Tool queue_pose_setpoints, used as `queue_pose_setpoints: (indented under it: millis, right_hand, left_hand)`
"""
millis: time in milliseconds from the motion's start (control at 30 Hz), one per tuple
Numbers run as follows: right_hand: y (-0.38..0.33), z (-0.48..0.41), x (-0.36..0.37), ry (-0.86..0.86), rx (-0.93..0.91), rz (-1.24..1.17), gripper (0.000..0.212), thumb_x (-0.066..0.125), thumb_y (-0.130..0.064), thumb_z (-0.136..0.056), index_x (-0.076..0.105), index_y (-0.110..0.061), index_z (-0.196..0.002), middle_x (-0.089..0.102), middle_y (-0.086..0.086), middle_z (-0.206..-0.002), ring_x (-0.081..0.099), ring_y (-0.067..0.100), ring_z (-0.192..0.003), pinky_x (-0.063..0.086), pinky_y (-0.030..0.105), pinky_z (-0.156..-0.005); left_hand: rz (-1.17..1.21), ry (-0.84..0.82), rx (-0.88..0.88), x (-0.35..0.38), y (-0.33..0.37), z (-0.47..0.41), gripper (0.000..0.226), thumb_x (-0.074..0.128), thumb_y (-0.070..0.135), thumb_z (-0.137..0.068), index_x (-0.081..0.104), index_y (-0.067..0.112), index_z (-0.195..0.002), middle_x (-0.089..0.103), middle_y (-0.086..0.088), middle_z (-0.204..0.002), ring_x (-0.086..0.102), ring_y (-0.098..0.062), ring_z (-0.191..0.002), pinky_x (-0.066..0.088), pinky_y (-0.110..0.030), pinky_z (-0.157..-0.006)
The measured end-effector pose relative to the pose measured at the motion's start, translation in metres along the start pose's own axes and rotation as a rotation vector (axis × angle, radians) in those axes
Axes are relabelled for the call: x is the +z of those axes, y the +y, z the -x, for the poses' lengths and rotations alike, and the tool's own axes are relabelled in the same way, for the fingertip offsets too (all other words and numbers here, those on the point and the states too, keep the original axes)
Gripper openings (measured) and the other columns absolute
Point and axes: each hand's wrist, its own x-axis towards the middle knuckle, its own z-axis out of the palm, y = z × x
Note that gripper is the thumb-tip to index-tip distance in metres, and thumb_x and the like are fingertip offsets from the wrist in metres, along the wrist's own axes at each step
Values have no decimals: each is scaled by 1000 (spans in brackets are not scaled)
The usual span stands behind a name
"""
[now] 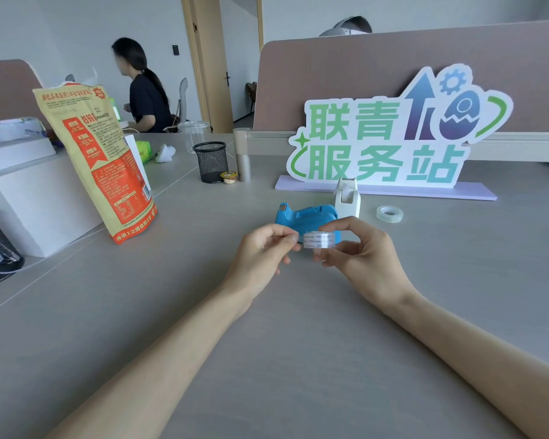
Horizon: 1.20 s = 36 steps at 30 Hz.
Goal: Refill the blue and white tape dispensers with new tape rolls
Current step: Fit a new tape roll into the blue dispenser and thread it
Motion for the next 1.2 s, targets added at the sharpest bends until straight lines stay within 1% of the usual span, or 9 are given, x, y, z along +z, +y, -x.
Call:
queue_pose_setpoints:
  millis: [133, 200, 300, 467, 600, 700, 833, 1067, 1200]
  right_hand:
    - [0, 0, -1, -27, -15, -69, 30, 72, 1, -79, 67, -25, -93, 76, 10, -75, 73, 26, -74, 54, 50, -80]
    - [0, 1, -2, -51, -33, -117, 28, 66, 2, -80, 68, -21, -95, 77, 10, -85, 73, 29, -82, 53, 55, -84]
    - [-1, 1, -2, -52, -41, -157, 12, 61, -8, -89, 69, -10, -98, 73, 6, -102, 73, 26, -86, 54, 53, -90]
    - [-2, 3, 3, 7, -109, -62, 13, 66, -26, -89, 70, -14, -86, 71, -3, -98, 69, 31, -76, 56, 53, -75]
    - [-1, 4, 3, 6, -155, 1, 6, 69, -17, -87, 68, -19, -82, 69, -9, -92, 52, 8, -55, 42, 18, -55]
    - [-2, 4, 3, 11, -119, 1, 8, 71, -20, -86, 66, -22, -92, 69, -8, -81, 57, 5, -57, 39, 8, -53]
    - [-2, 3, 3, 23, -123, 33, 31, 69, -9, -83, 61, -29, -105, 70, -3, -95, 67, 12, -77, 51, 14, -66]
    - [0, 1, 3, 21, -107, 23, 34, 73, -9, -81, 63, -27, -108, 72, -6, -102, 69, 11, -89, 55, 18, -76]
    - [1, 1, 3, 37, -118, 19, 33, 74, -10, -81, 64, -31, -103, 72, -11, -99, 70, 12, -91, 56, 24, -79]
  left_hand:
    - [38, 20, -7, -1, 1, -1, 11, 58, 19, -93, 67, 14, -95, 72, 9, -75, 57, -5, -58, 47, -23, -57]
    - [64, 28, -17, -1, 1, -1, 10, 58, 18, -93, 68, 15, -94, 73, 7, -79, 58, -6, -60, 49, -25, -62]
    - [92, 26, -28, -2, 3, 0, 9, 60, 17, -91, 69, 17, -90, 74, 7, -80, 59, -6, -63, 51, -27, -65]
    - [108, 24, -42, -1, 6, 2, 12, 63, 21, -89, 72, 14, -87, 75, 5, -78, 57, -10, -66, 51, -28, -62]
    - [63, 37, -59, -2, 5, 2, 13, 65, 25, -87, 73, 14, -88, 75, 8, -75, 57, -4, -62, 50, -23, -58]
    - [44, 48, -68, -1, 4, 2, 7, 67, 22, -85, 72, 17, -85, 75, 11, -73, 57, -3, -61, 48, -21, -57]
    - [69, 89, -44, -1, 4, 2, 6, 71, 17, -81, 70, 21, -76, 72, 6, -75, 58, -2, -57, 46, -22, -56]
    - [79, 86, -30, 0, 3, 0, 7, 65, 12, -86, 67, 19, -88, 70, 2, -81, 57, -7, -59, 45, -23, -52]
    - [43, 24, -120, -2, 7, -1, 22, 49, 32, -96, 69, 23, -90, 72, 5, -85, 57, -12, -69, 44, -25, -54]
